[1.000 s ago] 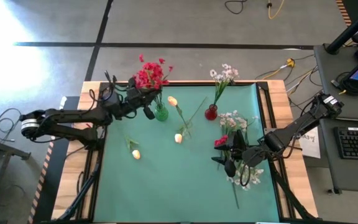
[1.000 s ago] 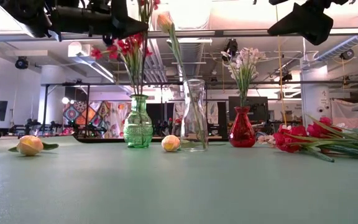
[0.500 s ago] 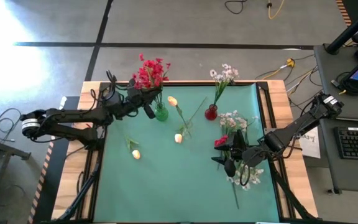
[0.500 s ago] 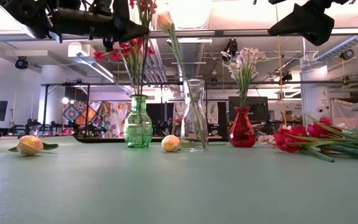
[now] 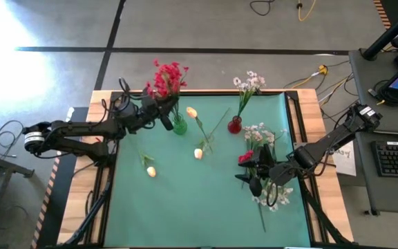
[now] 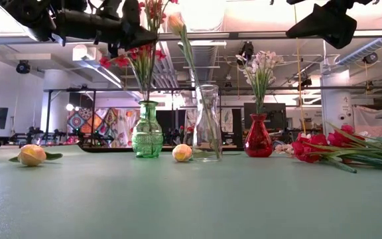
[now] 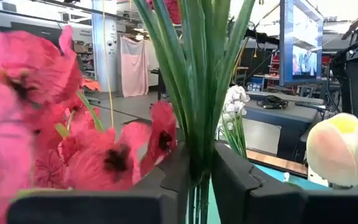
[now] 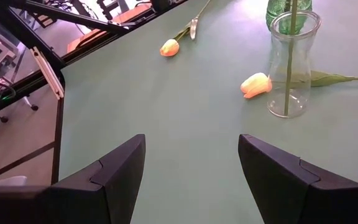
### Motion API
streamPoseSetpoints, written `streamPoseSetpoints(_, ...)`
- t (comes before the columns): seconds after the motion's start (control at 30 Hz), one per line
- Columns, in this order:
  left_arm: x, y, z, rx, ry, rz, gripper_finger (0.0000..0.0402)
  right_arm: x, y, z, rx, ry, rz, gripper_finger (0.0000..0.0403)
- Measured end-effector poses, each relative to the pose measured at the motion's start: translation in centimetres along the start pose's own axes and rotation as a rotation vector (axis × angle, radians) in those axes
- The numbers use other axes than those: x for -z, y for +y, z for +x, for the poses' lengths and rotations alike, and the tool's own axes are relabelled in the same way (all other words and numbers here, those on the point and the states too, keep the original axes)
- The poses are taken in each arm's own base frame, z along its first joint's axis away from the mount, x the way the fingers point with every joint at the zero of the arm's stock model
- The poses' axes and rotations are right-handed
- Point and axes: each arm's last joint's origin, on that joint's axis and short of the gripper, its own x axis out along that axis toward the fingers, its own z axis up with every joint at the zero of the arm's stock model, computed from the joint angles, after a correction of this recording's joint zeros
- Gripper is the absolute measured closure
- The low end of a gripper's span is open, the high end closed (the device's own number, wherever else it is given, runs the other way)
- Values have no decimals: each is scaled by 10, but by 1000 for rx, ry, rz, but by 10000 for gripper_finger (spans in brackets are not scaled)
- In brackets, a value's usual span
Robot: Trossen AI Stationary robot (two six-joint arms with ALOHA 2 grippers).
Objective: Sort flowers into vase by color
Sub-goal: Put the left red flower into the green vase
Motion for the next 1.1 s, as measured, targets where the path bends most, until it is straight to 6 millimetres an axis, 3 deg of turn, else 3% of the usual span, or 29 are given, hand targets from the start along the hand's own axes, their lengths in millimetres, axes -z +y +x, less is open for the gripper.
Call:
streamPoseSetpoints(0.47, 7, 0, 0, 10, 71, -4, 256, 0, 0, 0, 0, 0, 14, 154)
streamPoseSetpoints(1.1, 7, 1, -10, 9, 155, -22, 160, 0, 0, 0, 0, 0, 35, 154)
